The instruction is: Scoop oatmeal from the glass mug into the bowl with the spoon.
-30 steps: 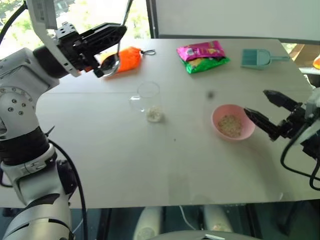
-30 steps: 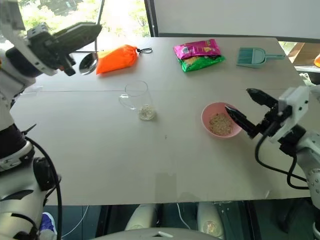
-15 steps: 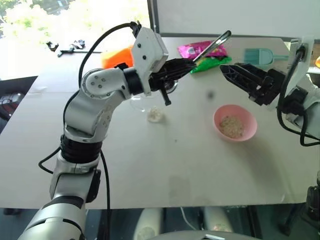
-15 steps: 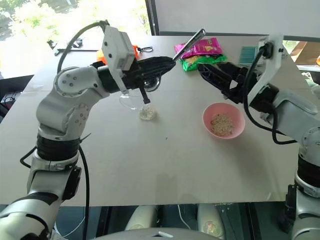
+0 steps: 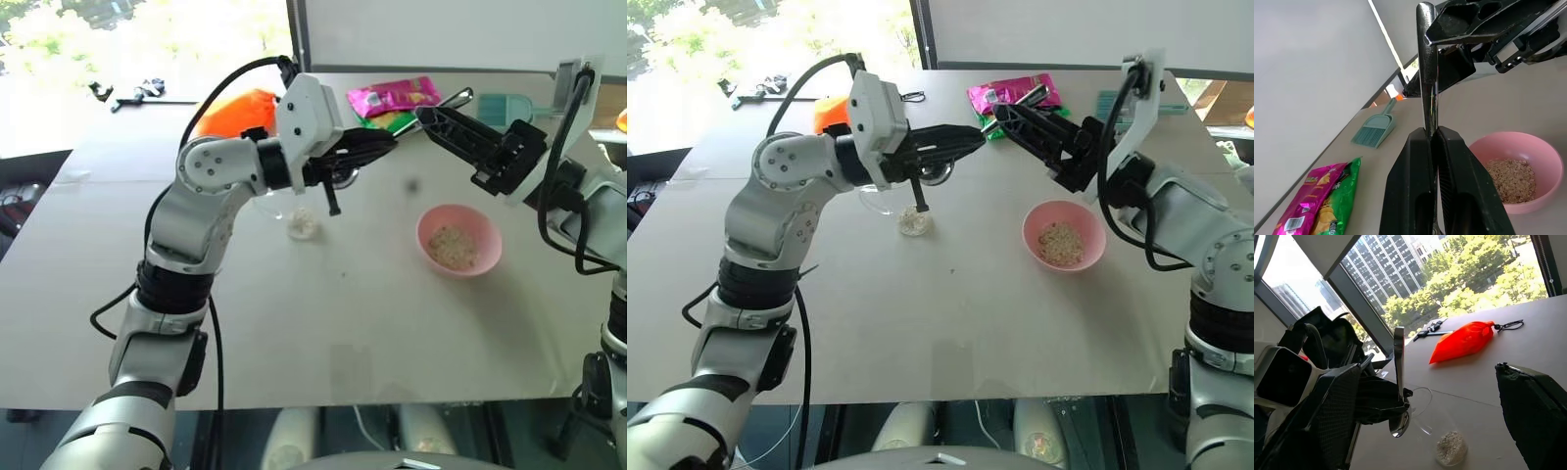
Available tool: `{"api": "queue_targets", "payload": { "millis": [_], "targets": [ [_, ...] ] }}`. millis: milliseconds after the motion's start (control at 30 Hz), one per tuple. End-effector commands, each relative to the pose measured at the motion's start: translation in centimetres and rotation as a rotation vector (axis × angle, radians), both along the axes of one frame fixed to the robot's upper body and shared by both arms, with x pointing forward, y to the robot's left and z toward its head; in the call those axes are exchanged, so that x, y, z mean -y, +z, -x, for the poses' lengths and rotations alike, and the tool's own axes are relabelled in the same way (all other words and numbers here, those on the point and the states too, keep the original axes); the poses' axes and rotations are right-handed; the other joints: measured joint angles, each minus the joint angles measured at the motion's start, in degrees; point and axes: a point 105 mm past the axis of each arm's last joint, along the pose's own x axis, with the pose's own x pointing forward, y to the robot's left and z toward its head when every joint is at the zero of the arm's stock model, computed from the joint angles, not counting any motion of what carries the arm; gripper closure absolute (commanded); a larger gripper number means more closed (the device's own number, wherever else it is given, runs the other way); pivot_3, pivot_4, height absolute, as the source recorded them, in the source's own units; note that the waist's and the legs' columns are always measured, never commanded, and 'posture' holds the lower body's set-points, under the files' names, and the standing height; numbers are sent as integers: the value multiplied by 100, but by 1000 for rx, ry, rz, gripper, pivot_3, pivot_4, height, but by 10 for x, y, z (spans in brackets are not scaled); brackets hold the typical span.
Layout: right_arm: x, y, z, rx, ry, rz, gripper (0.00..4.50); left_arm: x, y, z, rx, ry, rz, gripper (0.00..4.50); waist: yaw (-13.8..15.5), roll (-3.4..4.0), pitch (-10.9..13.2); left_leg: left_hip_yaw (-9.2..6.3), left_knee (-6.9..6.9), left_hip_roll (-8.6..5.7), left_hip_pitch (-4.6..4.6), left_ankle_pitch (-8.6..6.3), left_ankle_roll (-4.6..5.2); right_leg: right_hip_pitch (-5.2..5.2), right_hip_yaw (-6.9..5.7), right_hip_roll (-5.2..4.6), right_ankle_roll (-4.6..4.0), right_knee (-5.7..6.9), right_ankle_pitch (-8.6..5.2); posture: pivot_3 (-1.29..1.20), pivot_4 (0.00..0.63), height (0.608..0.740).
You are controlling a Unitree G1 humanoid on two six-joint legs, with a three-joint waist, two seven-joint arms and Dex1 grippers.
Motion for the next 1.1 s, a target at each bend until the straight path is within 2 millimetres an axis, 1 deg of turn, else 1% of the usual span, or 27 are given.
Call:
{"api": "queue_targets", "payload": {
  "millis": [33,267,400,433,467,567,633,700,733,1100],
  "targets": [
    [-5,7,11,43,48,-1,0,5,10,10,68,-37,-3,4480,-3,0,0,0,0,0,0,0,0,0,0,0,0,0,0,0,150,740],
    [1,10,10,55,49,15,0,0,9,9,68,-28,-21,4480,-1,2,1,0,0,0,0,0,0,0,0,0,0,0,0,0,150,740],
    [0,10,10,54,52,13,0,0,9,8,69,-16,-18,4480,-2,2,1,0,0,0,0,0,0,0,0,0,0,0,0,0,150,740],
    [0,9,10,53,54,12,550,0,10,8,68,-17,-14,4500,-1,2,1,0,0,0,0,0,0,0,0,0,0,0,0,0,150,740],
    [-1,8,10,49,59,13,891,1,10,9,70,-21,-11,4500,-1,2,1,0,0,0,0,0,0,0,0,0,0,0,0,0,150,740],
    [-5,4,10,40,76,39,2294,2,11,10,72,-25,-8,4500,-2,2,1,0,0,0,0,0,0,0,0,0,0,0,0,0,150,740],
    [-6,3,12,37,89,45,3340,2,11,10,74,-29,-8,4500,-2,2,2,0,0,0,0,0,0,0,0,0,0,0,0,0,150,740],
    [-8,3,12,33,100,45,4195,3,11,11,77,-35,-8,4500,0,3,3,-1,0,0,0,0,0,0,0,0,0,-1,0,0,150,740],
    [-9,3,12,31,105,41,4407,4,11,11,77,-37,-8,4500,1,3,3,-1,0,0,0,0,0,0,0,0,0,-1,0,0,150,740],
    [-9,8,10,32,101,17,4407,3,8,11,77,-37,-19,4500,0,4,4,-1,-1,0,-1,0,0,0,-1,0,0,-2,0,0,150,740]
  ]
}}
